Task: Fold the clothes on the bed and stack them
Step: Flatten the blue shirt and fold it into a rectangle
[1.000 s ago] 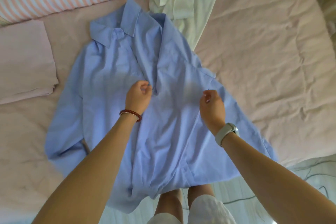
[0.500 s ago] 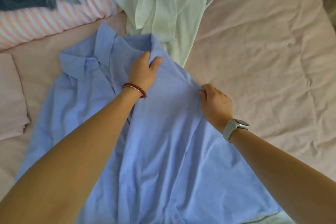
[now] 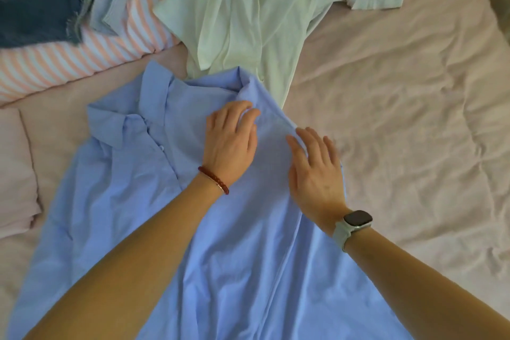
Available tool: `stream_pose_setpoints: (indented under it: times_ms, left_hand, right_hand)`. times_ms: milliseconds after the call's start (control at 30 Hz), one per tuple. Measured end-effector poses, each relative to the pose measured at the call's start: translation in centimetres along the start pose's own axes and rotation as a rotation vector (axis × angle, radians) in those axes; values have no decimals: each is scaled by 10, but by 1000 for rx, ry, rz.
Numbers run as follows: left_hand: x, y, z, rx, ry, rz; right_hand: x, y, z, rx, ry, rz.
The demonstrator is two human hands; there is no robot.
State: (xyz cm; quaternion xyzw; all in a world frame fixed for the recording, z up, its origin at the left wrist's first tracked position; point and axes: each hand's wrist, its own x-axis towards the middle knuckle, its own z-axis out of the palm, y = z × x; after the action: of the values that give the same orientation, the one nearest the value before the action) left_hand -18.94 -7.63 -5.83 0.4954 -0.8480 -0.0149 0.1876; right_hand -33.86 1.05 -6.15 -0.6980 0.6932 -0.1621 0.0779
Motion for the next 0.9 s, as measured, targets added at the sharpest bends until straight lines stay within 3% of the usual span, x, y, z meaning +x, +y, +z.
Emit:
stream_pose_setpoints:
  times_ms: [67,133,200,267,400,533,633,700,767,833,900]
  left_hand:
    - [-21,-7,-2,85,-250,84]
    - [-32,-15,-2,161,-591,0]
    - [-33,-22,-2,134,-718,-58]
    - [-36,-23,-14,2,-625,-117]
    - [-76,-26,-60,-253,-291,-376]
    - [-169,-62,-110,-252,-122,-701]
    - [-259,-97,-148,-122,-39,-982]
    - [-314,-118,-172,-40,-39,-1202]
    - [-360,-137,-187,-57,-156,-1410]
    - [-395,-154,-193,-290,-293,-1558]
    - [-417,-162,-195,-565,-315,-1576]
  right_hand:
    - [-8,-6,6,-55,-138,-105]
    - [-14,-6,11,-109,-265,-92]
    - [-14,-7,12,-138,-342,-38]
    - [-11,-15,11,-129,-347,30]
    - [-19,-62,6,-49,-258,45]
    - [-64,-134,11,105,-214,-87]
    - [-109,-195,20,220,-260,-180]
    - [-140,-237,26,274,-323,-238]
    - [-166,-274,33,328,-398,-297]
    - [-187,-305,40,382,-464,-342]
    - [-200,-329,48,426,-542,-348]
